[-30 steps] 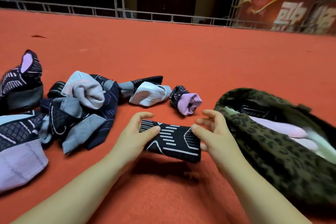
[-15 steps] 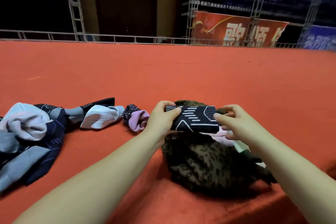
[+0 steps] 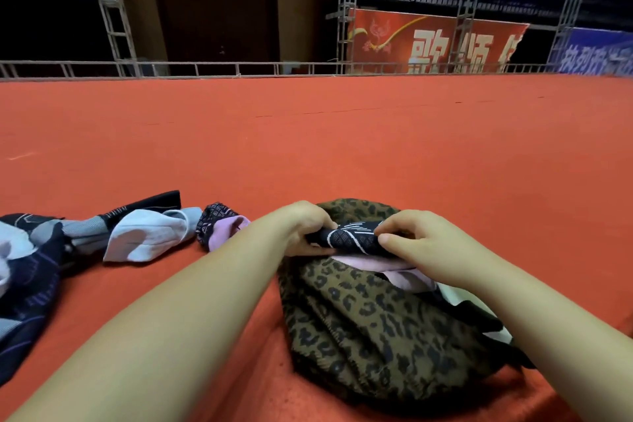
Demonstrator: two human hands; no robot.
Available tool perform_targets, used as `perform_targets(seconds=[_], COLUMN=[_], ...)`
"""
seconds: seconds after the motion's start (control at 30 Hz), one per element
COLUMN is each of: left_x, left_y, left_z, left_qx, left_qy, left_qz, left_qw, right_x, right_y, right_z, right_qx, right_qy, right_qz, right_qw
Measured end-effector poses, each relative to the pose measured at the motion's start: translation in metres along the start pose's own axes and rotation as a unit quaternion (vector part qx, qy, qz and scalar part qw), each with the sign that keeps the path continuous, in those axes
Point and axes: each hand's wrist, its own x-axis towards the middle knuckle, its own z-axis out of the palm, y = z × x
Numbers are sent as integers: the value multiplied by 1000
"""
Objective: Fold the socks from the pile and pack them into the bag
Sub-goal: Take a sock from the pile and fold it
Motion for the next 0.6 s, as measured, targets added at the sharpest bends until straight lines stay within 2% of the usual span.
perform_targets(seconds=[0.1,0.17,0.33,0.4,0.47,0.53,0.6], left_x=[1,5,12,14,17,23,30], left_y=[-1,-3,-2,2,5,7,7], left_z=[-5,-5,2,4,5,6,6], left_qx=[26,5,-133,-168,-184,-193,-188], left_qy=[-41,-54,-40,-31,-21,-2,14], left_qz=[15,53,104,104,114,146,184], left_qw=[999,997,985,980,976,970,965], right_x=[5,10,22,22,23,27,37], right_y=[2,7,12,12,12,13,12], right_z=[-1,-1,-2,-3,1,10,14], right_qx=[-9,-4,11,83,115,176,285], right_qy=[-20,-21,76,43,5,21,78], right_qz=[5,16,83,126,132,108,91], right_qw=[1000,1000,994,988,984,978,951])
